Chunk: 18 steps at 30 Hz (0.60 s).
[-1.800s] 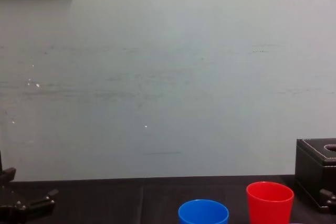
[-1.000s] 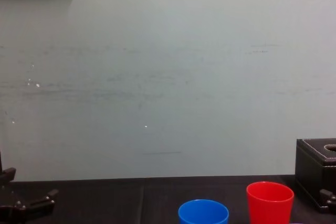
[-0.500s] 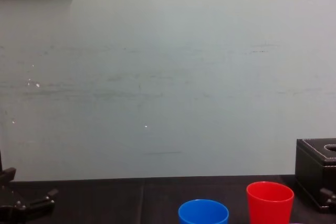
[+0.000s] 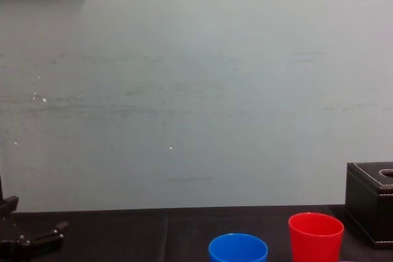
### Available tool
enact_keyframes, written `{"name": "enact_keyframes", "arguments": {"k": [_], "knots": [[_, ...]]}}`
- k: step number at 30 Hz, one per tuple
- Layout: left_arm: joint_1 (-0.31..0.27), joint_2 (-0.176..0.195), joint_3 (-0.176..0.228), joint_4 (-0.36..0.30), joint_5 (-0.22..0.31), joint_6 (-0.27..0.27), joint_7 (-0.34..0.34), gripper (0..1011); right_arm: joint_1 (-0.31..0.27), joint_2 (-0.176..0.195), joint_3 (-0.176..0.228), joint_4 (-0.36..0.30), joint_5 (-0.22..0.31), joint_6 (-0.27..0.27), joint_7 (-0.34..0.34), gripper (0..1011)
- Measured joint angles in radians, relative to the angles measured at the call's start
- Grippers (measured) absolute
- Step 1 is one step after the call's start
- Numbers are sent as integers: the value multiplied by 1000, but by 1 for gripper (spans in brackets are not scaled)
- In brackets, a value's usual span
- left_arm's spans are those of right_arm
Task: Stack the three plastic cups sequentially using one hand.
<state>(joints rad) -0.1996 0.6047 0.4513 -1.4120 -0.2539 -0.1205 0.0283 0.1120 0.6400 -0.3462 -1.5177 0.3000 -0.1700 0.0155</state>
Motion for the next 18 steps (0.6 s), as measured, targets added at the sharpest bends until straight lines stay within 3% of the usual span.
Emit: {"name": "enact_keyframes", "arguments": {"k": [8, 10, 18], "knots": [[0, 0, 0, 0, 0, 0, 0, 1005, -106, 75, 60, -84, 73, -19, 95, 1002], [0, 0, 0, 0, 0, 0, 0, 1005, -152, 113, 77, -109, 111, -24, 156, 1002], [0, 0, 0, 0, 0, 0, 0, 1005, -263, 171, 108, -143, 190, -48, 277, 1002]]}}
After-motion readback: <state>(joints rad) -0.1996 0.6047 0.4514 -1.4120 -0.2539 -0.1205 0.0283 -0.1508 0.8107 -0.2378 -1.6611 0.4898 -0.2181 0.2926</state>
